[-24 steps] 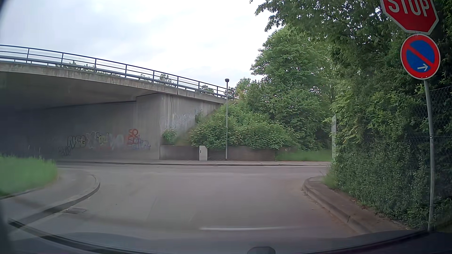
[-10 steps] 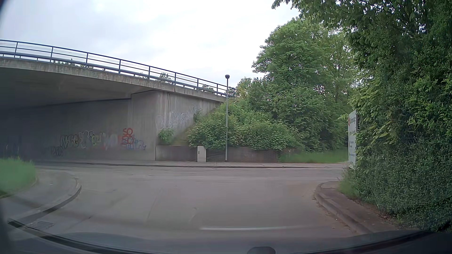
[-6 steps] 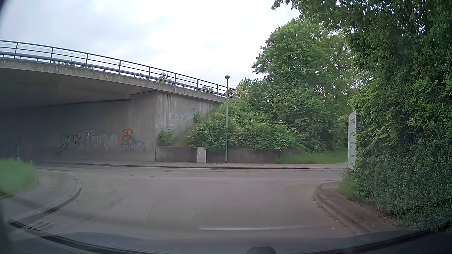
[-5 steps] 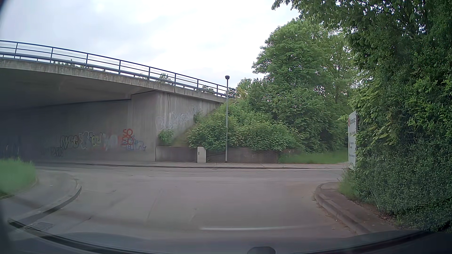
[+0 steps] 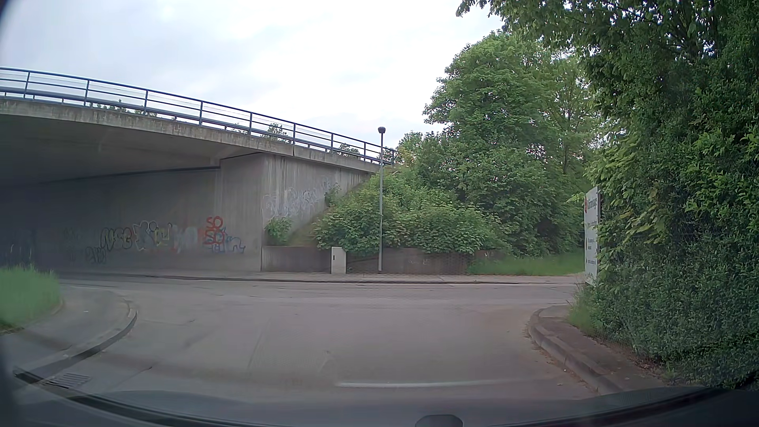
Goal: Follow the waypoints while adhering to traffic rules and regulations
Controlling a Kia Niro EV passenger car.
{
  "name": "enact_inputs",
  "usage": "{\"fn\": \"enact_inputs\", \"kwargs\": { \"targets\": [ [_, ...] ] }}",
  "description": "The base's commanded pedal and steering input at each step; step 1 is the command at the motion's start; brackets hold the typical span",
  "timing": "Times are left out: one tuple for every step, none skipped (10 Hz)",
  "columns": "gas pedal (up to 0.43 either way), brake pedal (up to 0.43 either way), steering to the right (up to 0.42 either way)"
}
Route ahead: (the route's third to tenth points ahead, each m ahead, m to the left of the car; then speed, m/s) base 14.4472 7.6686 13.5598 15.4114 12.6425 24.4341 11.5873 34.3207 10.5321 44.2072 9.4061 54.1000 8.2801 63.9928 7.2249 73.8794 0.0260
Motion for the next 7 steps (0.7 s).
{"fn": "enact_inputs", "kwargs": {
  "targets": [
    [0.0,0.262,-0.007],
    [0.0,0.268,-0.007],
    [0.0,0.268,-0.007],
    [0.0,0.268,-0.007],
    [0.0,0.268,-0.007],
    [0.0,0.268,-0.007],
    [0.0,0.268,-0.007]
  ]
}}
